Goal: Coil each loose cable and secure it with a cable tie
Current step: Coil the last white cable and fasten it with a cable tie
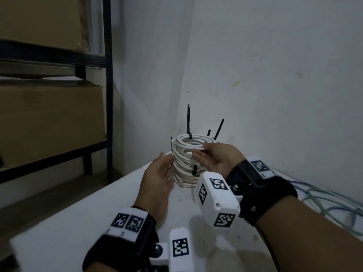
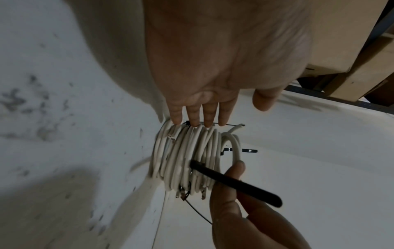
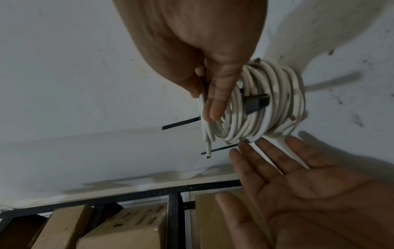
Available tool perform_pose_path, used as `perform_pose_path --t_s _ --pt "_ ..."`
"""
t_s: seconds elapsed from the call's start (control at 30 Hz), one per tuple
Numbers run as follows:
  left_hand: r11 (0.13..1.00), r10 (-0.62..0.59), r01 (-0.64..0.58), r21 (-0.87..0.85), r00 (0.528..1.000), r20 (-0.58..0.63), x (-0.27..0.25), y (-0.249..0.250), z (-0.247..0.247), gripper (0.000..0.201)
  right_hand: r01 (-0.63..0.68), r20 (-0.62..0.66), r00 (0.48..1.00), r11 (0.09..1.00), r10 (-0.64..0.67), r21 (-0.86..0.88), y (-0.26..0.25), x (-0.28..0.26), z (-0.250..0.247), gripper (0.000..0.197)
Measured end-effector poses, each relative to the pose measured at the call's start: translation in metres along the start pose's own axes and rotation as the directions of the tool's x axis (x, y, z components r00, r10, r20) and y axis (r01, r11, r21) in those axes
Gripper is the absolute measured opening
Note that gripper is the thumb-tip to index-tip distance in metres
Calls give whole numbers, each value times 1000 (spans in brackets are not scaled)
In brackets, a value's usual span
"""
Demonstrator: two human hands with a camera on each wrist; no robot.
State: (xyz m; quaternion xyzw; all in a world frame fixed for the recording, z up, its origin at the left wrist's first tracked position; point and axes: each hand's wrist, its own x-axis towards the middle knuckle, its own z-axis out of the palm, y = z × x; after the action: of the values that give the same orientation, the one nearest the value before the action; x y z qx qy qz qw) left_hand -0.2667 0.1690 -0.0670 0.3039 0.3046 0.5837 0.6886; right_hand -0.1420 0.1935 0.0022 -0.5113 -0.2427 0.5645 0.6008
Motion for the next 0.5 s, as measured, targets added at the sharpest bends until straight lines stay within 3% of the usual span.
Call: perform_pose_path --t_s 0.27,0.43,0.5 --pt "1000 -19 19 2 1000 20 3 -5 -4 41 132 -67 986 966 -150 -221 4 5 -7 16" --pt "999 -30 29 22 999 45 8 -7 -6 46 140 -117 957 778 -264 -613 8 14 -21 28" --pt "999 -28 26 34 998 50 8 -8 -7 46 141 -90 959 726 -269 -673 8 13 -23 35"
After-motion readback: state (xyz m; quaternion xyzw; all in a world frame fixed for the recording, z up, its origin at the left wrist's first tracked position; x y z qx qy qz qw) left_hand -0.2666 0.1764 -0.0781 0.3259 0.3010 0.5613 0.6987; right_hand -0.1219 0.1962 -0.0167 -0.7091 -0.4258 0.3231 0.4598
